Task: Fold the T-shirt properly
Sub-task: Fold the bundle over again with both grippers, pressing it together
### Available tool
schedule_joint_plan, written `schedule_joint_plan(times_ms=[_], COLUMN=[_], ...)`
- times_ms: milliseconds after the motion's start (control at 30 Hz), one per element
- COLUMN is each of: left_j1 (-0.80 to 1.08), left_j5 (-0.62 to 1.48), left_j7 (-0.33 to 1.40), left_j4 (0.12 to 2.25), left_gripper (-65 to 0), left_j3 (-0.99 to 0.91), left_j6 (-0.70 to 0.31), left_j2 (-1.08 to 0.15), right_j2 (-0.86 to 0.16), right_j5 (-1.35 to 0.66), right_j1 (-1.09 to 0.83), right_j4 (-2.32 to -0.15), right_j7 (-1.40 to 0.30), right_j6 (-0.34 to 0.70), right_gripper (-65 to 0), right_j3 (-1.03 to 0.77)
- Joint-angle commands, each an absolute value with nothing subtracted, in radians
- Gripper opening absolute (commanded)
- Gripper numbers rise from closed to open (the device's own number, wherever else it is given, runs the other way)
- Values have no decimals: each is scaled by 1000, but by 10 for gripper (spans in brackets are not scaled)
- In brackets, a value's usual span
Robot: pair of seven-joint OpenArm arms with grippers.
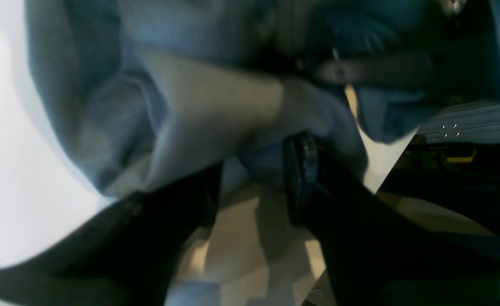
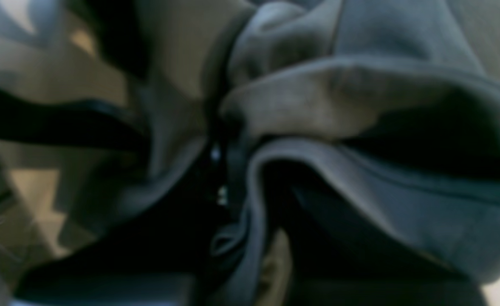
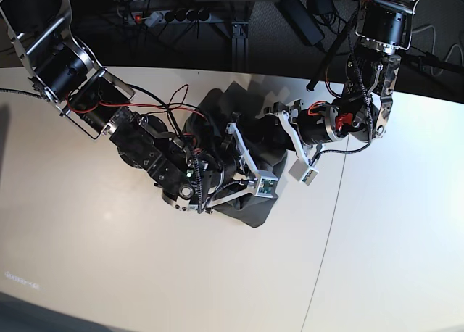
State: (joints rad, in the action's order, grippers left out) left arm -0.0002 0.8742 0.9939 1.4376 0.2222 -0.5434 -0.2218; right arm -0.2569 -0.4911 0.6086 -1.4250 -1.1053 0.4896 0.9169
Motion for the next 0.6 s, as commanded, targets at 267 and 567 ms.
schedule_joint_plan(times_ms=[267, 567], left_j1=[-9, -9], left_j5=[848, 850], left_j7=[999, 1012], left_j4=[1443, 1444], left_gripper=[-406, -406], left_j3=[222, 214], left_j6=[-553, -554], left_j2=[-228, -236], right_j2=[-252, -237], right_j5=[-507, -515], right_j1=[635, 634], right_j4=[-1516, -1581], right_j7=[-1100, -1100], right_j6=[519, 520], right_gripper=[-393, -393], right_j3=[909, 909])
